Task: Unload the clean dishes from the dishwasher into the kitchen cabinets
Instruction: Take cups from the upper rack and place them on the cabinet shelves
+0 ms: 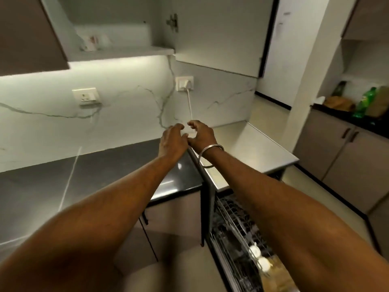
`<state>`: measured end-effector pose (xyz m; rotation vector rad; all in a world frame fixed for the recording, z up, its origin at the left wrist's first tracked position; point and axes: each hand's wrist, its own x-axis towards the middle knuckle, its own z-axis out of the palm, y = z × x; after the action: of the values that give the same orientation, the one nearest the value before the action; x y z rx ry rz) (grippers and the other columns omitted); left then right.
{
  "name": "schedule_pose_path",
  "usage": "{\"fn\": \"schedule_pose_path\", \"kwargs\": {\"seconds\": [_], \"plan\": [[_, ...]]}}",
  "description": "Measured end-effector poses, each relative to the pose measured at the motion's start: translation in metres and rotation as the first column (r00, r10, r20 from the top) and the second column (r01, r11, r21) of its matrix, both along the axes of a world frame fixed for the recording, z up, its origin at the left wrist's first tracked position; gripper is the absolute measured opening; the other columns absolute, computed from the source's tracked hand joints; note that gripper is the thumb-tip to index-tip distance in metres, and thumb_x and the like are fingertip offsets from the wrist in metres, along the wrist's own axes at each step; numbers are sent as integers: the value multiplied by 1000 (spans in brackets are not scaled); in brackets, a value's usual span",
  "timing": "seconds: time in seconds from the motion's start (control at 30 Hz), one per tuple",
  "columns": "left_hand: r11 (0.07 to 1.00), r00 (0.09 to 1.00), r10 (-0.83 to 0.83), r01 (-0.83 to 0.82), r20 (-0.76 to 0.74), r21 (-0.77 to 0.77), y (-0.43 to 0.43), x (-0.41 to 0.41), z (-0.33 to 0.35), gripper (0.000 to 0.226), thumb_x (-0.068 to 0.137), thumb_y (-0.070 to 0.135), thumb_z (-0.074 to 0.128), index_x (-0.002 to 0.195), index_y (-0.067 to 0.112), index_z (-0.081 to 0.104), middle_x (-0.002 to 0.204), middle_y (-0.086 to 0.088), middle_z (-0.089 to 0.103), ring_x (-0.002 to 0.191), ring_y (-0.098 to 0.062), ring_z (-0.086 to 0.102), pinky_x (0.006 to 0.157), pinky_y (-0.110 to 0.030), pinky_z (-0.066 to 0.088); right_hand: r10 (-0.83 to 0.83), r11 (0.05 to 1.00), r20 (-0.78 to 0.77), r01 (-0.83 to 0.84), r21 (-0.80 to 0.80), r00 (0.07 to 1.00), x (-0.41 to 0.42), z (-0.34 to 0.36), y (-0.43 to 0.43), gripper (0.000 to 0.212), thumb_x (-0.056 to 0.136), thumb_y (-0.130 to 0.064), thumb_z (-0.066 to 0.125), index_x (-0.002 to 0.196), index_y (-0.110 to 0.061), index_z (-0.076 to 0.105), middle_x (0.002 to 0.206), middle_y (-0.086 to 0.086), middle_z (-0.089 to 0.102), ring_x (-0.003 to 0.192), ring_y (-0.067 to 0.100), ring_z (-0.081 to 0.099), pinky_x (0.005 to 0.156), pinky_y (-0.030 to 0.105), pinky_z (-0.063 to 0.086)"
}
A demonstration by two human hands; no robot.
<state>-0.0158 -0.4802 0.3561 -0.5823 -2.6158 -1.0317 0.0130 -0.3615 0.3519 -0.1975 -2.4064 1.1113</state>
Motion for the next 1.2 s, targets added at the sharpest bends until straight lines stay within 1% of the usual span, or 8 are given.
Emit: {"fn": "schedule_pose_path", "kwargs": {"seconds": [0.37,0.6,0.8,0.9,0.97,1.03,1.13,1.2], "plan": [[962,956,-197,231,216,-146,129,113,-119,37,97,26,65,132,18,65,132,-7,64,119,-27,62,100,-43,51,-118,993,361,115,31,925,137,-122,137,49,77,-12,78,125,-17,67,122,3,69,117,20,61,103,35,48],[904,904,-279,361,323,-229,188,166,-204,22,93,23,71,115,20,72,108,-3,70,99,-22,65,88,-41,57,-121,993,526,105,59,842,205,-208,203,41,76,-15,81,116,-17,72,111,5,74,104,22,68,94,38,55],[785,821,-291,498,491,-368,220,176,-300,14,92,21,61,93,30,72,92,1,72,83,-22,68,77,-40,61,-142,985,658,173,19,740,237,-300,231,20,79,-11,73,97,-19,74,96,7,75,92,28,69,79,35,55],[702,780,-291,568,554,-430,239,171,-351,17,92,23,56,94,31,70,92,1,71,79,-20,66,74,-38,60,-143,983,734,184,24,664,245,-348,243,18,79,-7,71,80,-25,67,89,7,71,87,27,66,72,29,47],[662,764,-294,596,575,-454,252,167,-380,17,94,22,56,98,30,71,95,1,71,81,-19,66,72,-36,58,-142,979,760,201,15,634,248,-377,249,13,84,-9,67,87,-21,73,92,10,72,88,31,66,76,35,53],[631,750,-300,620,590,-467,262,162,-408,18,96,21,56,104,26,71,100,-1,72,85,-18,65,72,-35,56,-137,978,796,206,16,590,249,-404,255,21,84,-11,68,103,-16,76,100,15,74,94,35,67,80,39,56],[592,739,-318,644,594,-484,275,157,-449,20,95,24,62,113,28,70,112,-3,71,92,-19,63,71,-33,47,-112,979,840,204,1,531,248,-443,262,33,77,-7,74,109,-16,75,106,14,74,101,32,68,87,38,57],[552,734,-319,658,600,-511,280,155,-472,28,93,25,68,120,31,68,120,-3,70,104,-23,66,74,-33,49,-109,975,852,223,-9,512,248,-462,262,39,78,-7,75,115,-18,74,111,13,73,105,33,68,91,40,57]]}}
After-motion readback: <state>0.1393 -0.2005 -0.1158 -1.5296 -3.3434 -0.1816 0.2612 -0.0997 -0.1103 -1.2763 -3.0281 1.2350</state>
